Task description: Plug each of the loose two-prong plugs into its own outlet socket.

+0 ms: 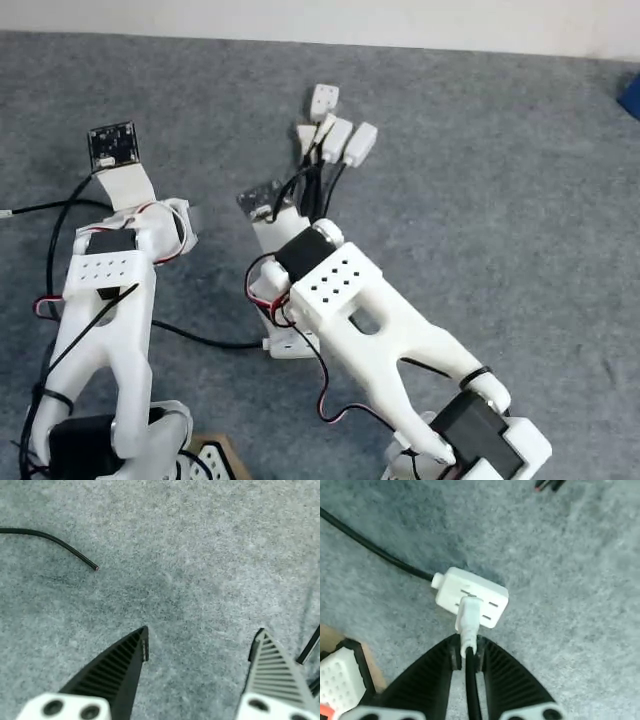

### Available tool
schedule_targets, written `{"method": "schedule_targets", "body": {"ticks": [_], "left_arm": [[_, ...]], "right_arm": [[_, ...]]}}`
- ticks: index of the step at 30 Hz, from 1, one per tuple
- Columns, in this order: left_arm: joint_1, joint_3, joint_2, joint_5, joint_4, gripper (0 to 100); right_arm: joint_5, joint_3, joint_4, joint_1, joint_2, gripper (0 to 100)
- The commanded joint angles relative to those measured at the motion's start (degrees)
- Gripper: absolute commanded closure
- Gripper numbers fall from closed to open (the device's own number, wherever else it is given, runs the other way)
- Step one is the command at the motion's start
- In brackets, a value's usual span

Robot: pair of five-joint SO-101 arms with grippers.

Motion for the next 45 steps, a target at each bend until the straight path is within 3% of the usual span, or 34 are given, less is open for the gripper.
{"method": "schedule_targets", "body": {"ticks": [1,26,36,45], "left_arm": [[-0.6,-0.3,-0.2,0.6,-1.1,68],[-0.6,0.1,-0.2,0.6,-1.1,68],[-0.6,0.1,-0.2,0.6,-1.1,68],[-0.6,0.2,-0.2,0.5,-1.1,68]], "right_arm": [[1.0,-0.6,0.8,-2.2,-0.3,99.1],[0.8,0.0,-0.8,-2.6,0.3,99.1],[0.6,-0.6,-0.8,-2.6,12.3,99.1],[0.3,-0.2,-2.7,0.3,5.4,99.1]]}}
